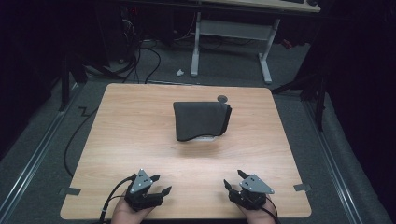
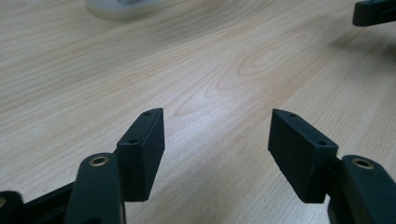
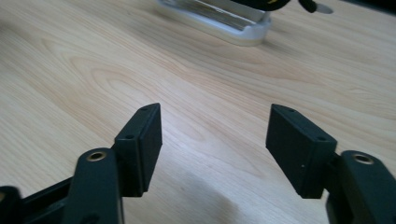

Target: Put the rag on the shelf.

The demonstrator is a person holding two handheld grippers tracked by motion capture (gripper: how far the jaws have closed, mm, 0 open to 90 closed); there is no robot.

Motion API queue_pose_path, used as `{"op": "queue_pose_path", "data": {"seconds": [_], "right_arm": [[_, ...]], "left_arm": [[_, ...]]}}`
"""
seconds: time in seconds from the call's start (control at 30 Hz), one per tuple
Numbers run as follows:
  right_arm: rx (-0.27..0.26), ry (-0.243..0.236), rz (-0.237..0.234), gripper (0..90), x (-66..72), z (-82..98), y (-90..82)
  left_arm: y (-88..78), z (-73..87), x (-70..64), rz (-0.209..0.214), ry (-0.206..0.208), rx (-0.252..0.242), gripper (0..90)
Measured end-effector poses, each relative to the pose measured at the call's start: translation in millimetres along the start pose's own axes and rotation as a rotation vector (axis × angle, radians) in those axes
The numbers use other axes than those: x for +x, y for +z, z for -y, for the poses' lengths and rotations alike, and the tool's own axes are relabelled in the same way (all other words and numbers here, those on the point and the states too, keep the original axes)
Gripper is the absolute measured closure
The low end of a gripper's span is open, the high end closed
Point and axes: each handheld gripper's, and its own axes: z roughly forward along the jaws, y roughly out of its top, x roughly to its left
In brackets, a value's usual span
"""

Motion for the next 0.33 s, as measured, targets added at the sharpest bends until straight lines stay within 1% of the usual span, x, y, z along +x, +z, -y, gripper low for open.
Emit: {"op": "queue_pose_path", "data": {"seconds": [0.03,0.07,0.17,0.23,0.33], "right_arm": [[0.006,0.018,-0.011,36.4,-1.7,1.0,1.8],[0.012,0.027,-0.012,36.3,-3.1,1.2,2.9],[0.008,0.016,0.0,36.4,-4.5,0.9,3.7],[0.012,0.022,-0.003,36.5,-5.4,2.6,3.4],[0.014,0.017,-0.003,36.5,-5.8,4.1,2.8]], "left_arm": [[0.3,1.1,1.9,0.004,-0.003,0.002,36.7],[0.2,2.2,2.6,0.006,-0.008,0.003,36.6],[-0.5,3.5,3.5,0.006,-0.008,0.008,36.5],[-2.2,3.0,3.9,0.008,-0.017,-0.004,36.4],[-2.8,2.1,4.0,0.011,-0.027,-0.013,36.4]]}}
